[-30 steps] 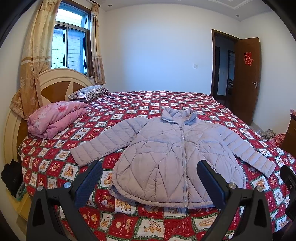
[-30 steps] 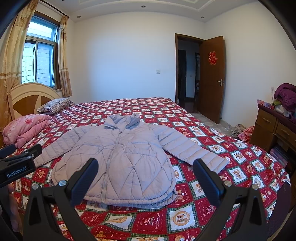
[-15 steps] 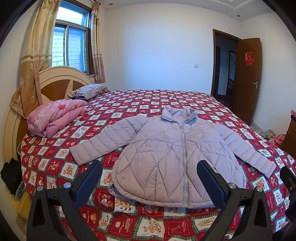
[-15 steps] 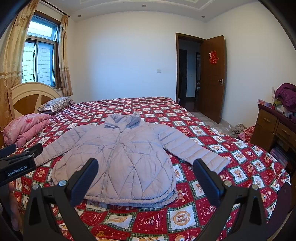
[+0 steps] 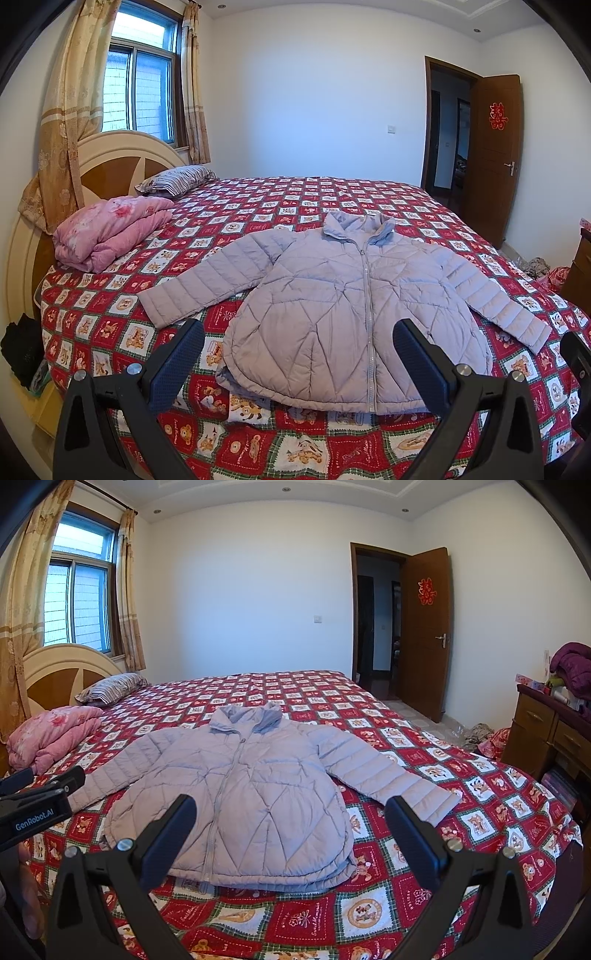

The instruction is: Fold large clothes

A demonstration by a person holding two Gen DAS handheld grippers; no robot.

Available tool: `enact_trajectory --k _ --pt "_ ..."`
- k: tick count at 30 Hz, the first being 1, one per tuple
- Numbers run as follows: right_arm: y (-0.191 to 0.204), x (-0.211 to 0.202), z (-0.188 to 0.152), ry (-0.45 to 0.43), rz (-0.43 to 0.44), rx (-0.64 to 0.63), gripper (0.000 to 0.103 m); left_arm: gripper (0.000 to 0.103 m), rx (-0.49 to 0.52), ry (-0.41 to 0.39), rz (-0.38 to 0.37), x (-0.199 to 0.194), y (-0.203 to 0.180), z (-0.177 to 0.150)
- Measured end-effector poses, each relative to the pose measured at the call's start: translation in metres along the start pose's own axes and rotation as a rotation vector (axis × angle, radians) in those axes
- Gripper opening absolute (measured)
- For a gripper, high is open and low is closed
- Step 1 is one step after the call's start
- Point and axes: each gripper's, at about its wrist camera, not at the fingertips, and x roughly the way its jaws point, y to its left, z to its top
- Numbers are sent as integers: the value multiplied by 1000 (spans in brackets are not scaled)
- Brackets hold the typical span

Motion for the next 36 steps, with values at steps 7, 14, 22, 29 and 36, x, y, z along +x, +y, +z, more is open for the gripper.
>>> enact_trajectory --k 7,14,22,29,36 --pt "0 0 0 2 0 0 103 102 -1 2 -1 0 -1 -1" --pt "-1 1 -1 4 0 4 103 102 -5 7 -6 3 3 -1" --pt "0 2 -3 6 6 3 103 102 -2 20 -14 9 4 -3" --pt "-20 42 -14 66 10 42 103 102 3 65 -14 47 3 -9" --pt "-94 117 -33 168 -167 142 103 102 64 134 -9 120 -9 -16"
